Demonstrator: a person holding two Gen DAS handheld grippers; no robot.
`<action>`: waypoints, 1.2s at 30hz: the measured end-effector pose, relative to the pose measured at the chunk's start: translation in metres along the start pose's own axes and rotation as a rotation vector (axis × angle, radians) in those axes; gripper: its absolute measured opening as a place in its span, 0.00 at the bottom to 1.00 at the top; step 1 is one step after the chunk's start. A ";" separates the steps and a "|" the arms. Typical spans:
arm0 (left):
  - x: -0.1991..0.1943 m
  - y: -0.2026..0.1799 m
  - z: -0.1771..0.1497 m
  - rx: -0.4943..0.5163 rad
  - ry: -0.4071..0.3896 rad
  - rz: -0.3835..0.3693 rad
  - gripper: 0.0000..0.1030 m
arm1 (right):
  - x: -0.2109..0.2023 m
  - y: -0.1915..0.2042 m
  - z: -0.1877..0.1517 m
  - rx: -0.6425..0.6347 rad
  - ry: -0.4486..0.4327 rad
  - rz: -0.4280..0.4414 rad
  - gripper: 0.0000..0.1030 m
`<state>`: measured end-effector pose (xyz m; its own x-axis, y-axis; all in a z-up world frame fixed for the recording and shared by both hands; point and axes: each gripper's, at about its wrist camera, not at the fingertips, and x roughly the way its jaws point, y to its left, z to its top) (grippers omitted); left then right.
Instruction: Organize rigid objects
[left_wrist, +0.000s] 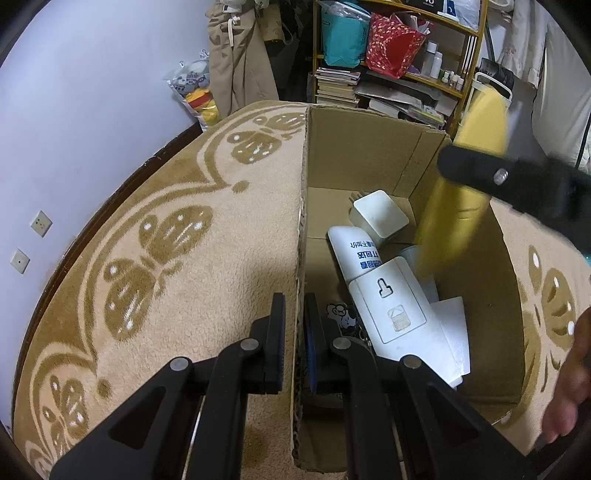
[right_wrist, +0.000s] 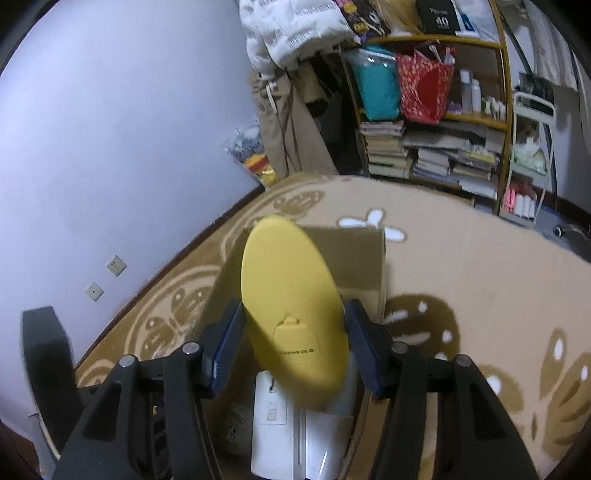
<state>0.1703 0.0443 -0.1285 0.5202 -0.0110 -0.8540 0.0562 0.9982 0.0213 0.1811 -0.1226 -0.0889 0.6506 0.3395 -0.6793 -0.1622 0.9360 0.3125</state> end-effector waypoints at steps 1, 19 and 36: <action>0.000 0.001 0.000 -0.004 0.001 -0.005 0.10 | 0.002 -0.002 -0.002 0.013 0.006 0.011 0.52; -0.004 0.002 0.001 -0.013 -0.006 -0.007 0.11 | -0.017 -0.010 -0.008 0.013 0.003 0.001 0.52; -0.050 -0.012 0.003 0.034 -0.092 0.014 0.50 | -0.074 -0.038 -0.027 0.031 0.002 -0.095 0.85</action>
<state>0.1461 0.0329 -0.0841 0.5968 -0.0042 -0.8024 0.0763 0.9958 0.0515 0.1195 -0.1804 -0.0685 0.6607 0.2496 -0.7079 -0.0768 0.9606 0.2670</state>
